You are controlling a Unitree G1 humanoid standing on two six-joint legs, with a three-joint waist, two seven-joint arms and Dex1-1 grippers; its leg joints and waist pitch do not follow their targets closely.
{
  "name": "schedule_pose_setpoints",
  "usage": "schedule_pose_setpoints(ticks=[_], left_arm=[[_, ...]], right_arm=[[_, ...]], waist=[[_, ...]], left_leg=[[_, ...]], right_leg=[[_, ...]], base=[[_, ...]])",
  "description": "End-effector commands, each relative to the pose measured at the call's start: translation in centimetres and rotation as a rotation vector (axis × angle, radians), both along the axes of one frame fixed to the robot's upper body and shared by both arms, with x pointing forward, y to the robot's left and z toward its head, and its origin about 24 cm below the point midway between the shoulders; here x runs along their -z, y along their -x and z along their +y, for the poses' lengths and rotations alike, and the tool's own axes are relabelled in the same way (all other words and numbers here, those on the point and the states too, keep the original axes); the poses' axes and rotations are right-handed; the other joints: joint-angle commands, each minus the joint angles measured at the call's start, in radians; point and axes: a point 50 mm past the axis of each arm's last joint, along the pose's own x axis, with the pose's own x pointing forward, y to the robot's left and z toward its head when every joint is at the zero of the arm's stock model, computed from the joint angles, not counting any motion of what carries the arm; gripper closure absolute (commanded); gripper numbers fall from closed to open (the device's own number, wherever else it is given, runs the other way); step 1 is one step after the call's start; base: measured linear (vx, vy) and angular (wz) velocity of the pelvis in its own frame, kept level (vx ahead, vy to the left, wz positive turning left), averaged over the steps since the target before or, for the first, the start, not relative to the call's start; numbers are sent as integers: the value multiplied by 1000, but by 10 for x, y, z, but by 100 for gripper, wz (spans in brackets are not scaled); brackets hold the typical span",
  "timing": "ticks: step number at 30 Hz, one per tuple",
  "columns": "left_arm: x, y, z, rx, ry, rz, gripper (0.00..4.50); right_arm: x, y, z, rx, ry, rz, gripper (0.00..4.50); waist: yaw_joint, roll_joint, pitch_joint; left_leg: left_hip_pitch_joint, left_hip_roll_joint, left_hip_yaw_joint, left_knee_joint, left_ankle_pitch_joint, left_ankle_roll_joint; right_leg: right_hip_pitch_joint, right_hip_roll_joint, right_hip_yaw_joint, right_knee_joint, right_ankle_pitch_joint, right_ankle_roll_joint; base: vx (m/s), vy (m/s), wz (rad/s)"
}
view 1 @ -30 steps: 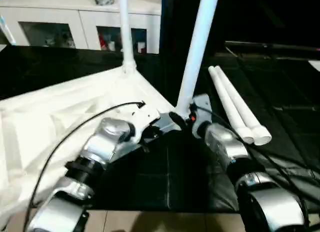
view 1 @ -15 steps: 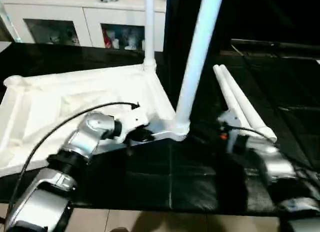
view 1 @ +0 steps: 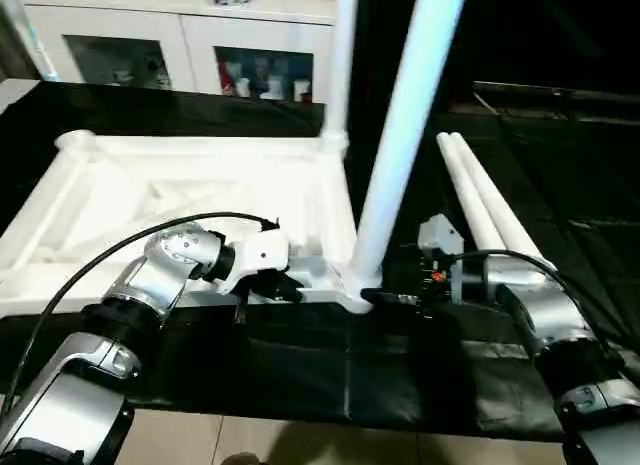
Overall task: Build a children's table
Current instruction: Rotate leg to tighten
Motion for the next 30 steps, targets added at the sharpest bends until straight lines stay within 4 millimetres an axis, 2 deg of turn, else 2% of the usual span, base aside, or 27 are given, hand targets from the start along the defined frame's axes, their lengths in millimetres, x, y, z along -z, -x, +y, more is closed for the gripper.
schedule_pose_setpoints(ticks=[1, 4, 12, 14, 16, 22, 23, 26, 27, 28, 29, 30], left_arm=[[16, 9, -3, 74, -93, 59, 450], [16, 9, -2, 77, -95, 59, 450], [17, 9, -1, 80, -98, 62, 450], [18, 9, 0, 80, -100, 64, 450], [18, 10, 0, 81, -102, 67, 450], [20, 9, 1, 67, -103, 76, 450], [20, 9, 1, 55, -99, 80, 450], [20, 5, -1, -27, -53, 108, 450], [20, 3, -3, -58, -33, 115, 450], [18, 0, -6, -104, 5, 113, 450], [14, -6, -12, -174, 58, 103, 450], [13, -7, -14, -191, 71, 99, 450]], right_arm=[[-3, -1, 1, -25, -3, 11, 26], [-1, 0, 3, -47, 1, 35, 26], [0, 0, 3, -56, -21, 67, 107], [0, 1, 3, -59, -24, 74, 112], [1, 1, 2, -61, -25, 80, 147], [6, 4, 2, -69, -19, 104, 173], [7, 5, 2, -65, -24, 110, 174], [11, 9, 4, -37, -46, 132, 175], [13, 10, 5, -24, -55, 141, 176], [15, 11, 7, 7, -66, 151, 176], [21, 12, 12, 78, -70, 155, 177], [23, 12, 13, 97, -70, 156, 177]], waist=[[-4, 5, -61], [-1, 3, -60], [-1, 4, -63], [-1, 3, -62], [0, 4, -62], [1, 3, -62], [1, 7, -62], [3, 7, -60], [3, 12, -59], [3, 9, -57], [7, 15, -55], [3, 12, -52]], left_leg=[[17, 47, -6, -54, -224, 38], [16, 46, -7, -55, -228, 31], [15, 45, -7, -52, -210, 29], [16, 45, -7, -52, -209, 31], [16, 45, -7, -53, -220, 28], [18, 45, -7, -53, -231, 21], [18, 45, -8, -53, -229, 20], [21, 45, -7, -54, -237, 20], [20, 45, -8, -54, -244, 18], [21, 45, -7, -56, -254, 15], [23, 45, -10, -59, -279, 9], [23, 45, -9, -62, -297, 2]], right_leg=[[48, -71, 46, -64, -95, -241], [49, -72, 46, -64, -113, -233], [50, -72, 45, -61, -87, -235], [50, -71, 45, -61, -89, -236], [49, -73, 45, -63, -109, -233], [49, -73, 46, -64, -128, -229], [49, -73, 46, -64, -126, -229], [48, -72, 46, -66, -132, -233], [48, -73, 46, -66, -141, -233], [49, -72, 46, -71, -160, -228], [47, -75, 46, -75, -201, -224], [47, -74, 47, -78, -232, -215]], base=[[0, 0, 0], [0, 0, 0], [0, 0, 0], [0, 0, 0], [0, 0, 0], [0, 0, 0], [0, 0, 0], [0, 0, 0], [0, 0, 0], [0, 0, 0], [0, 0, 0], [0, 0, 0]])
